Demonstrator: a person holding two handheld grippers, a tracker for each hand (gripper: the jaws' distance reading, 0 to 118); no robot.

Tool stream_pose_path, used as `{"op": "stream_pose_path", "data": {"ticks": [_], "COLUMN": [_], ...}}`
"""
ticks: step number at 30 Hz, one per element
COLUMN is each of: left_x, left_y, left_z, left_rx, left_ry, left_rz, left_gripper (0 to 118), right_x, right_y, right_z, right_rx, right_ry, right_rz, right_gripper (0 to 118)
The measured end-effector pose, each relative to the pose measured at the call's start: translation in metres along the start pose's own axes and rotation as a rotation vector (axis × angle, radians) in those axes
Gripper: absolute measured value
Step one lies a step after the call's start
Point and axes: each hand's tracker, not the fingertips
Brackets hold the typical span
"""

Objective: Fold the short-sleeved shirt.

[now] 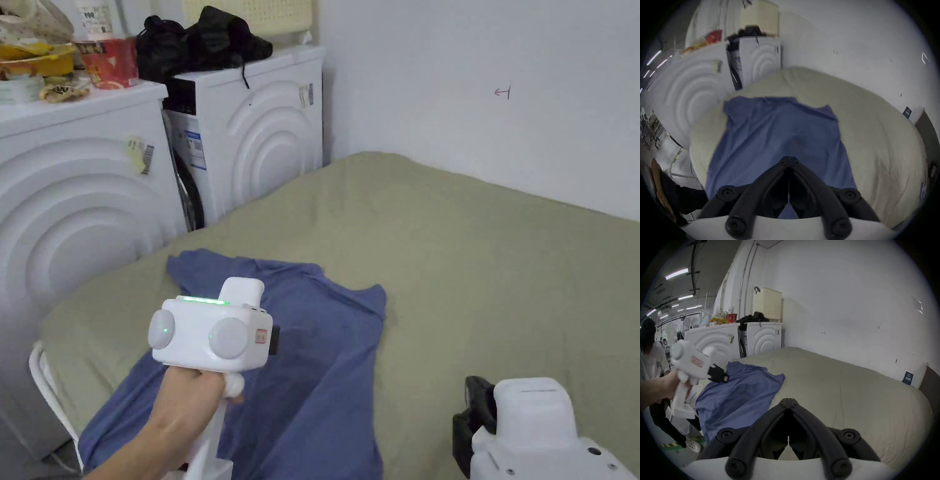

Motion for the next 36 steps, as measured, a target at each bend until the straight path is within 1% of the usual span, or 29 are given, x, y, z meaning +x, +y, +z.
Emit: {"op": "stream_pose_path", "data": {"ticks": [1, 2, 5, 6, 7, 8, 9, 10, 11, 12, 14, 16, 17, 18, 19, 20, 21, 22, 23, 24, 25, 26, 28, 30, 32, 33, 36], "left_x": [0.003, 0.007, 0.017, 0.022, 0.025, 0.026, 0.027, 0.032, 0.031, 0.03, 0.027, 0.024, 0.022, 0.031, 0.032, 0.033, 0.034, 0.04, 0.041, 0.039, 0.037, 0.032, 0.038, 0.052, 0.074, 0.088, 0.142], "left_y": [0.005, 0.007, 0.014, 0.014, 0.015, 0.016, 0.016, 0.011, 0.01, 0.008, 0.003, -0.003, -0.005, -0.006, -0.003, -0.001, 0.001, 0.005, 0.005, 0.005, 0.005, 0.011, 0.017, 0.024, 0.033, 0.038, 0.047], "left_z": [-0.018, -0.031, -0.058, -0.058, -0.063, -0.069, -0.074, -0.07, -0.069, -0.072, -0.085, -0.092, -0.092, -0.081, -0.078, -0.074, -0.068, -0.059, -0.053, -0.045, -0.038, -0.049, -0.028, -0.003, 0.023, 0.037, 0.088], "left_rx": [-0.032, -0.085, -0.114, -0.116, -0.145, -0.15, -0.18, -0.181, -0.12, -0.151, -0.188, -0.239, -0.23, -0.221, -0.234, -0.239, -0.242, -0.219, -0.191, -0.161, -0.186, -0.168, -0.117, -0.085, -0.056, -0.031, 0.036], "left_ry": [-0.003, -0.026, -0.023, -0.027, -0.037, -0.045, -0.043, -0.007, 0.005, 0.029, 0.01, -0.008, 0.004, 0.005, 0.008, 0.011, 0.001, 0.016, 0.085, 0.111, 0.054, 0.067, 0.057, -0.041, -0.087, -0.114, -0.203], "left_rz": [0.006, -0.036, -0.051, -0.065, -0.093, -0.078, -0.089, -0.103, -0.121, -0.121, -0.117, -0.09, -0.083, -0.089, -0.102, -0.121, -0.144, -0.183, -0.213, -0.202, -0.164, -0.152, -0.168, -0.176, -0.193, -0.205, -0.209], "left_gripper": [0, 0, 0, 3, 17, 67, 108, 118, 111, 110, 111, 109, 107, 104, 97, 80, 52, 3, 0, 0, 0, 0, 0, 0, 0, 0, 0], "right_x": [0.001, 0.003, 0.004, 0.005, 0.006, 0.007, 0.008, 0.009, 0.01, 0.01, 0.015, 0.021, 0.024, 0.028, 0.032, 0.036, 0.041, 0.047, 0.051, 0.056, 0.062, 0.068, 0.082, 0.096, 0.109, 0.117, 0.136], "right_y": [-0.003, -0.006, -0.016, -0.019, -0.023, -0.026, -0.029, -0.032, -0.035, -0.037, -0.041, -0.043, -0.044, -0.044, -0.044, -0.044, -0.044, -0.044, -0.044, -0.044, -0.042, -0.041, -0.038, -0.037, -0.035, -0.035, -0.035], "right_z": [-0.006, -0.012, -0.026, -0.029, -0.032, -0.034, -0.035, -0.036, -0.035, -0.034, -0.031, -0.028, -0.027, -0.026, -0.022, -0.019, -0.014, -0.009, -0.003, 0.004, 0.011, 0.019, 0.041, 0.063, 0.087, 0.1, 0.142], "right_rx": [-0.011, -0.019, -0.044, -0.053, -0.065, -0.076, -0.085, -0.093, -0.101, -0.104, -0.116, -0.125, -0.132, -0.136, -0.139, -0.141, -0.142, -0.141, -0.14, -0.139, -0.134, -0.13, -0.112, -0.094, -0.088, -0.077, -0.04], "right_ry": [0.001, 0.001, 0.002, 0.0, 0.001, 0.003, 0.004, 0.009, 0.007, 0.004, -0.003, -0.017, -0.027, -0.037, -0.043, -0.051, -0.062, -0.065, -0.075, -0.096, -0.105, -0.116, -0.146, -0.185, -0.222, -0.229, -0.309], "right_rz": [0.004, 0.004, 0.013, 0.012, 0.002, -0.012, -0.022, -0.027, -0.026, -0.023, -0.021, -0.023, -0.025, -0.031, -0.039, -0.047, -0.057, -0.06, -0.06, -0.06, -0.068, -0.081, -0.098, -0.1, -0.114, -0.121, -0.125], "right_gripper": [0, 0, 0, 0, 0, 0, 0, 0, 0, 0, 0, 0, 0, 0, 0, 0, 0, 0, 0, 0, 0, 0, 0, 0, 0, 0, 0]}}
